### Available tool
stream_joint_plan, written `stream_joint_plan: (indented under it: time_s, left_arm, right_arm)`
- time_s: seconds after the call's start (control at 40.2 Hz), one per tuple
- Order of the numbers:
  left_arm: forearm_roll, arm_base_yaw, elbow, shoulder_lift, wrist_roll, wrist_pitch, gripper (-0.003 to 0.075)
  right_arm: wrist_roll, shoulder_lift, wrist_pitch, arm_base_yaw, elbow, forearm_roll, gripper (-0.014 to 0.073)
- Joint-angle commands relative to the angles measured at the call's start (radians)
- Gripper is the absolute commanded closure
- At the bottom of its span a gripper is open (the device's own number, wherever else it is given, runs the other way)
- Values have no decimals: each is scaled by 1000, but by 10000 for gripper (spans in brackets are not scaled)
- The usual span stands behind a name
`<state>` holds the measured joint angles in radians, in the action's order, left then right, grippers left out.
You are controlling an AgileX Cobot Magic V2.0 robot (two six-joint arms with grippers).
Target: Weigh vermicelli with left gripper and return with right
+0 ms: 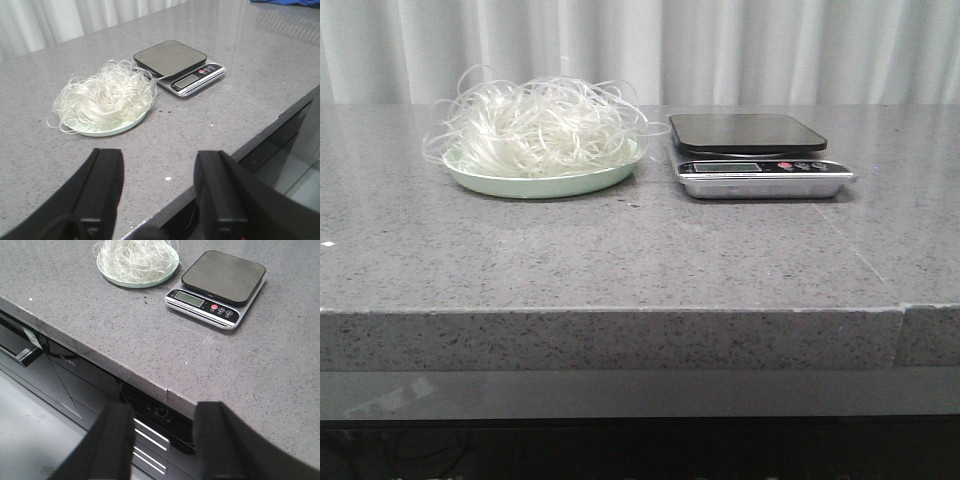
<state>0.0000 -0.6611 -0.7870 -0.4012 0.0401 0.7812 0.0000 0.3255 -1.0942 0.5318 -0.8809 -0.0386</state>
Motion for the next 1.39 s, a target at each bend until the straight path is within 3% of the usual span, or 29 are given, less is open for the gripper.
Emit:
stream_joint_plan:
  time_s: [0.0,0.149,0.249,0.97,1.194,1.368]
  left_arm:
    - [-28,-8,-25,-12,-9,-75,359]
    - [-28,-8,-25,-12,-9,-73,483]
    - [-28,-8,-25,-12,-9,-73,574]
    - [-28,2,-15,-5,-9,-80,564]
    - [-14,194,155,107,-9,-228,564]
    - [-12,366,414,245,-9,-480,564]
  right_arm:
    - [-8,13,54,-6,-20,9,298]
    - [-8,13,53,-6,-20,9,441]
    - [-8,13,53,-6,-20,9,436]
    - [-8,13,49,-6,-20,9,436]
    - [-8,13,48,-6,-20,9,436]
    - [-8,13,48,-6,-20,9,436]
